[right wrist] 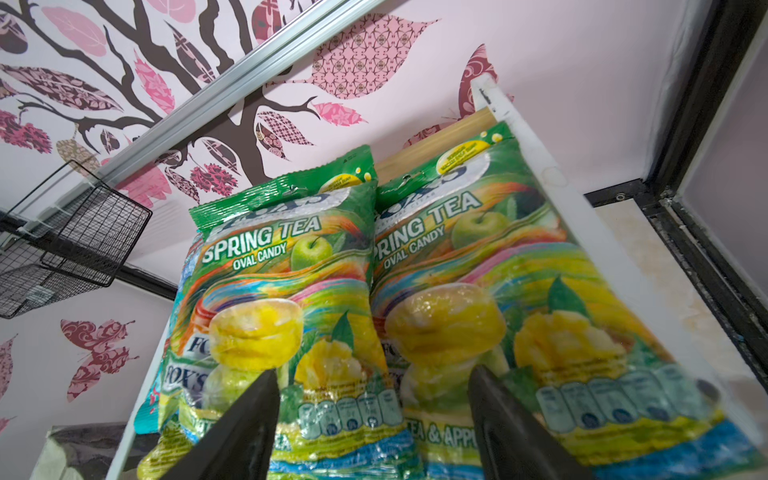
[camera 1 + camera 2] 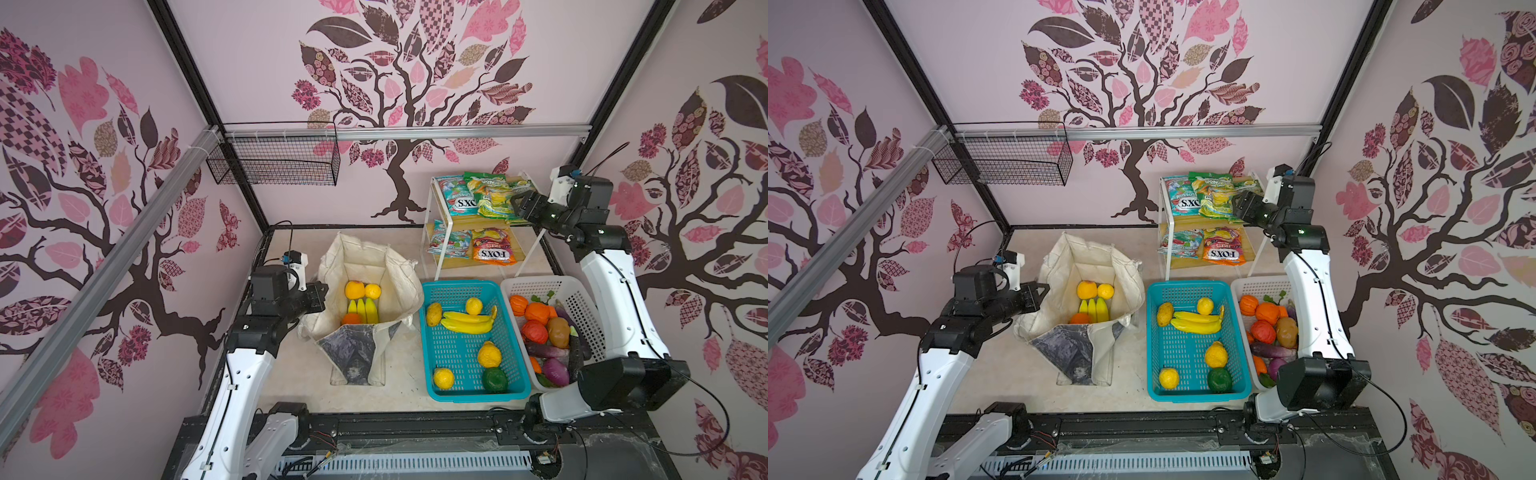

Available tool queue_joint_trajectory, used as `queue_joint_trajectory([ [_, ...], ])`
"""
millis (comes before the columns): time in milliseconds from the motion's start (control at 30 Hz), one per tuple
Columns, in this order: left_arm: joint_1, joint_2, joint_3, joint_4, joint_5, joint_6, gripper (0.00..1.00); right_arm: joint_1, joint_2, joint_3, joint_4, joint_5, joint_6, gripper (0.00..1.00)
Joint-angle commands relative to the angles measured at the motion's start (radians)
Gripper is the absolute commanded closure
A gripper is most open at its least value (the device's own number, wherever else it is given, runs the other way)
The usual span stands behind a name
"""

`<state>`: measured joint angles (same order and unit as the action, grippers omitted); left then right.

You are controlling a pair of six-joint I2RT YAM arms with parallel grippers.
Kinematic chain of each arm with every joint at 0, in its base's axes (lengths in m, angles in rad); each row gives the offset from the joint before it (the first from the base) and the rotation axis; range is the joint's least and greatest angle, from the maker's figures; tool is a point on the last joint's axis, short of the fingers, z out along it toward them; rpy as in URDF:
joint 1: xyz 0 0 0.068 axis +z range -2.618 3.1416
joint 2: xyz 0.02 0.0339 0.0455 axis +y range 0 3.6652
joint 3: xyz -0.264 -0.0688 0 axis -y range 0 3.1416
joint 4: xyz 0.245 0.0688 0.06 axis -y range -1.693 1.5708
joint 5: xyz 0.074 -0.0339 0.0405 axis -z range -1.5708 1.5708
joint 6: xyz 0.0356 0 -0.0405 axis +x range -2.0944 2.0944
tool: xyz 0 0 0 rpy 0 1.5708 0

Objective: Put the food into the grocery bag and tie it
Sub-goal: 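Grasp a green Fox's Spring Tea candy bag with the right gripper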

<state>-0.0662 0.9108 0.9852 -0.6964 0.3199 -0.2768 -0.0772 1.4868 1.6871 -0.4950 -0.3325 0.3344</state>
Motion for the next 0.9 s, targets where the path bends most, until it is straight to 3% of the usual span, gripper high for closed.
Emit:
queue_joint_trajectory([
  [0, 0.003, 0.003, -0.017, 0.002, 0.018, 0.022, 1.0, 0.0, 0.012, -0.01, 0.048, -0.066, 0.021, 0.29],
  [267, 0.003, 0.002, -0.019, 0.0, 0.019, 0.022, 1.0, -0.001, 0.031, -0.038, 0.068, -0.106, 0.042, 0.33],
  [500, 0.001, 0.003, -0.016, -0.002, 0.018, 0.022, 1.0, -0.051, 0.006, -0.165, 0.213, -0.251, 0.156, 0.44],
  [867, 0.001, 0.004, -0.016, -0.003, 0.018, 0.023, 1.0, -0.058, -0.006, -0.184, 0.258, -0.277, 0.186, 0.56],
])
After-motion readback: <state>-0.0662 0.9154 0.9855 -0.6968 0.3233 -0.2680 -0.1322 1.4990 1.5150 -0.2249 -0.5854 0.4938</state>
